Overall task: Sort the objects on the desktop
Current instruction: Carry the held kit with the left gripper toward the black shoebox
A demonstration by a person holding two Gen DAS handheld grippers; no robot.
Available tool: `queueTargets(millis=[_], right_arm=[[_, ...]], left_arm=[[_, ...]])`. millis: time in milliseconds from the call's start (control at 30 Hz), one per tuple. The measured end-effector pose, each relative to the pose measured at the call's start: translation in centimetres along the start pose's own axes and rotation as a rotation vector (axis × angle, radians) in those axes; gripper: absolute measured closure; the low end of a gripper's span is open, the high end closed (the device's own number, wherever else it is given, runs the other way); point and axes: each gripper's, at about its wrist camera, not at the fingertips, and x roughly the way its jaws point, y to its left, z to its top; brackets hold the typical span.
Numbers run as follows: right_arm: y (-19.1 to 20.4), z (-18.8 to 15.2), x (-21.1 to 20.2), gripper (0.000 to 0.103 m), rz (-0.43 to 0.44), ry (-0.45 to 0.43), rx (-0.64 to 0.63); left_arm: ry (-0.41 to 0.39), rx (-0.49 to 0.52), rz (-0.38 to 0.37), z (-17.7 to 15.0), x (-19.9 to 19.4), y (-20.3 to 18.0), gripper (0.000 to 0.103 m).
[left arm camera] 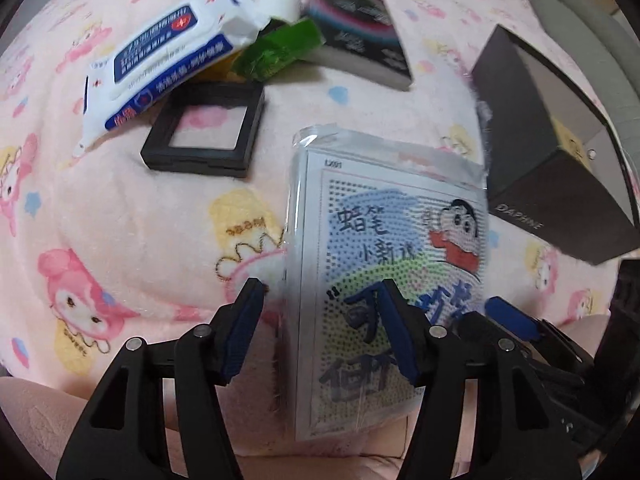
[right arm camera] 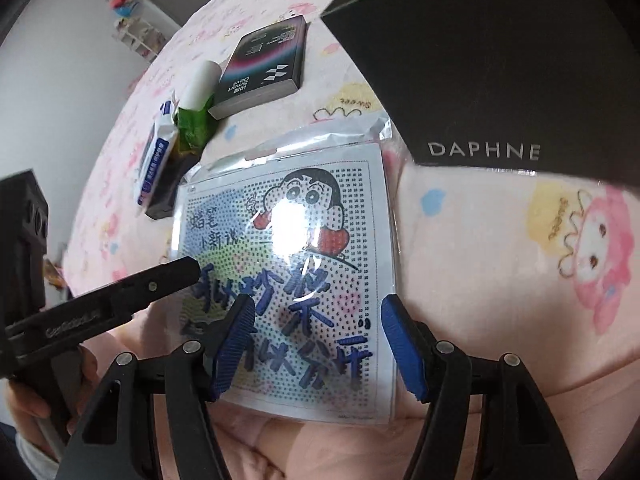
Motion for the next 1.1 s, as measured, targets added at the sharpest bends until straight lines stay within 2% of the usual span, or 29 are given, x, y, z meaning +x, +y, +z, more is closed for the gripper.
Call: queueTargets(millis=[133, 200, 267, 300, 433, 533, 633, 833, 1000, 1100], right_arm=[[-1.3, 0.1, 0.8, 0.040, -0.064, -0.011, 0.041], [-2.4, 0.1, 1.4, 0.040, 0.019, 0.027, 0.090], [-3.3, 0.2, 2.4, 0.033, 0.108, 0.082, 0.148], [-3.5, 0.2, 2.8, 0.033, 0.133, 0.099, 0.170], [-3.4, 0.0, 3.3, 0.033, 0.130, 0.097, 0.155], [-2.8, -0.5, 2.6, 0.036, 0.078, 0.068, 0.108], [-2.4, -1.0, 0.8, 0.039, 0.051, 0.023, 0.095], [-1.5, -0.4, -3.9, 0.044, 0.089, -0.092, 0.066], [-0.3, -0.1, -4.2, 0.046, 0.082, -0.102, 0.044], [0.6, 0.5, -5.1, 0.046, 0.072, -0.120, 0.033]], left_arm=[[0.023, -0.006, -0.017, 0.1, 0.8, -0.4, 0.042], [0.027, 0.002, -0.010, 0.1, 1.1, -0.7, 0.038], [0.032, 0.010, -0.004, 0.1, 1.4, -1.0, 0.035], [0.034, 0.014, -0.001, 0.1, 1.5, -1.1, 0.032], [0.041, -0.011, -0.009, 0.3, 2.3, -1.5, 0.023], [0.002, 0.013, -0.030, 0.0, 1.6, -1.9, 0.025], [-0.055, 0.008, -0.081, -0.4, 0.0, -1.5, 0.032], [-0.164, -0.025, -0.206, -1.1, -3.2, -0.4, 0.034], [-0.200, -0.016, -0.230, -1.8, -4.9, 0.3, 0.037], [-0.263, 0.027, -0.225, -2.0, -5.6, -0.4, 0.037]])
